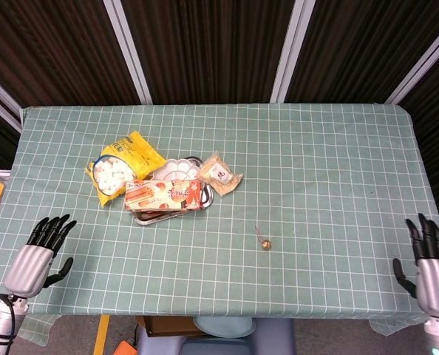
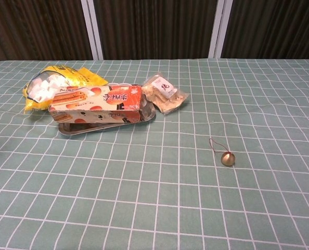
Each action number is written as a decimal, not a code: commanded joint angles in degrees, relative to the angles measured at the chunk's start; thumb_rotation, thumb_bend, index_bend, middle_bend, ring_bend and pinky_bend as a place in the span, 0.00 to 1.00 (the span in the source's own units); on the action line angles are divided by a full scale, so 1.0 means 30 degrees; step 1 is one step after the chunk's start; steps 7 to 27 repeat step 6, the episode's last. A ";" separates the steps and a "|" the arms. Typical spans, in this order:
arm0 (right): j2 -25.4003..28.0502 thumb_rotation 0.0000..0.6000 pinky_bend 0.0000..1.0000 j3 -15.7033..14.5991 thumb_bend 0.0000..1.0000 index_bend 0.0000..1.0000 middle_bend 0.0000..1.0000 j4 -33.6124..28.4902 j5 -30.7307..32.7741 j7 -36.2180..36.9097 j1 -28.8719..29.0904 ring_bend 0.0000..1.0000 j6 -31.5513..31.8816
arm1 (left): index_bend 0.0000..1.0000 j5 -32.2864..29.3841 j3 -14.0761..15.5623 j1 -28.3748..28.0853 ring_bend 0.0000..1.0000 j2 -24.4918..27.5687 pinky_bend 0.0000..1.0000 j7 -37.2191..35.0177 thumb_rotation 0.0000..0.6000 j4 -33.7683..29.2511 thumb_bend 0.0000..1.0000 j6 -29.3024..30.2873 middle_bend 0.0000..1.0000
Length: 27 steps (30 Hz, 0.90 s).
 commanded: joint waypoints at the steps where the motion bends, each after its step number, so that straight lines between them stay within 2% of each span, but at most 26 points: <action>1: 0.0924 1.00 0.00 -0.0068 0.47 0.00 0.00 -0.0275 0.0057 0.0835 -0.0367 0.00 -0.0648 | 0.00 0.0188 0.0007 0.0085 0.00 -0.0050 0.05 0.0210 1.00 -0.0115 0.43 0.0243 0.00; 6: 0.1123 1.00 0.00 0.0009 0.47 0.00 0.00 -0.0476 -0.0048 0.0576 -0.0365 0.00 -0.1444 | 0.00 0.0351 0.0024 0.0181 0.00 -0.0031 0.05 0.0334 1.00 -0.0102 0.43 0.0490 0.00; 27: 0.1123 1.00 0.00 0.0009 0.47 0.00 0.00 -0.0476 -0.0048 0.0576 -0.0365 0.00 -0.1444 | 0.00 0.0351 0.0024 0.0181 0.00 -0.0031 0.05 0.0334 1.00 -0.0102 0.43 0.0490 0.00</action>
